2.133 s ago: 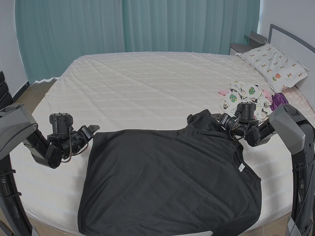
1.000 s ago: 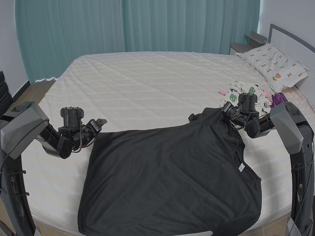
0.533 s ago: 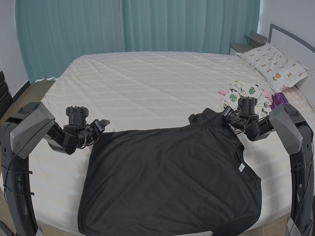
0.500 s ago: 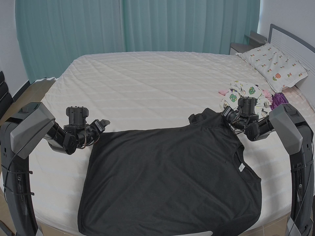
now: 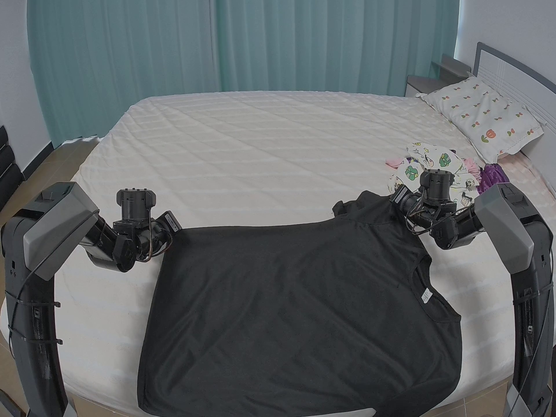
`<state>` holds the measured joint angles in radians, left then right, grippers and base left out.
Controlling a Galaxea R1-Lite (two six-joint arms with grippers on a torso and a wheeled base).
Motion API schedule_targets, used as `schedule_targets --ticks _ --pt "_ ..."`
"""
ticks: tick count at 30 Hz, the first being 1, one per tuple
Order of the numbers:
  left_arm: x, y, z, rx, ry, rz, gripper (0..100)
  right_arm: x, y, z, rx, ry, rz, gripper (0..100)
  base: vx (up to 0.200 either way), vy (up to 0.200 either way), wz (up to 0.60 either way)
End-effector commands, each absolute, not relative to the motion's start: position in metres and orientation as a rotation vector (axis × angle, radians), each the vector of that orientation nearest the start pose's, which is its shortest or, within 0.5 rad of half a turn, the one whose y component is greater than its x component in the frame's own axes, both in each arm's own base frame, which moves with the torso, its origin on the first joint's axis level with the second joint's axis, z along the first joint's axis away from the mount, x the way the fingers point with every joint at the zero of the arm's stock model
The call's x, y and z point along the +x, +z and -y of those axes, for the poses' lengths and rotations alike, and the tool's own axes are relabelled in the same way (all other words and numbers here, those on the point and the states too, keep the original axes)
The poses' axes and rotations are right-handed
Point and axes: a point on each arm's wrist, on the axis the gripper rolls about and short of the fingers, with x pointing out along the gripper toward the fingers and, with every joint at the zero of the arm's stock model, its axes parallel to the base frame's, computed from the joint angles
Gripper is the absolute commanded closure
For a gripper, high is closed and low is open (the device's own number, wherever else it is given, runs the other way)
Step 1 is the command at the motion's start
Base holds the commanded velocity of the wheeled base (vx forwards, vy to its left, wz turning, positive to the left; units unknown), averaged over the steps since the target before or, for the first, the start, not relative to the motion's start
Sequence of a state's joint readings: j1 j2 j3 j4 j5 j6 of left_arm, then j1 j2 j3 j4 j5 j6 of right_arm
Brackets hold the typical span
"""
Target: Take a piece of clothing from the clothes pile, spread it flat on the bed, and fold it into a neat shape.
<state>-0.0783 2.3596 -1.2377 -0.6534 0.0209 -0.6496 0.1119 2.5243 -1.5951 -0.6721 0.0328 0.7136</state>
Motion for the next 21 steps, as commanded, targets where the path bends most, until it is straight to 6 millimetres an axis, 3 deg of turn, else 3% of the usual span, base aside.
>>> schedule_targets --ticks 1,15,16,17,18,21 --pt "0.453 0.045 0.026 -0.617 0.135 -0.428 100 0.506 0.054 -0.057 0.698 0.044 -0.284 100 0.0 0.0 0.0" --pt "0.464 0.026 0.018 -0.617 0.174 -0.431 100 0.508 0.038 -0.06 0.692 0.031 -0.287 100 0.0 0.0 0.0" --pt "0.465 0.025 0.018 -0.617 0.176 -0.432 100 0.509 0.037 -0.061 0.692 0.033 -0.286 0 0.0 0.0 0.0" --pt "0.465 0.025 0.018 -0.617 0.174 -0.431 100 0.509 0.036 -0.061 0.692 0.033 -0.287 0 0.0 0.0 0.0" --pt "0.465 0.025 0.018 -0.617 0.174 -0.431 0 0.509 0.036 -0.061 0.692 0.033 -0.287 0 0.0 0.0 0.0" --pt "0.467 0.027 0.019 -0.618 0.169 -0.421 0 0.508 0.025 -0.064 0.69 0.029 -0.314 0 0.0 0.0 0.0"
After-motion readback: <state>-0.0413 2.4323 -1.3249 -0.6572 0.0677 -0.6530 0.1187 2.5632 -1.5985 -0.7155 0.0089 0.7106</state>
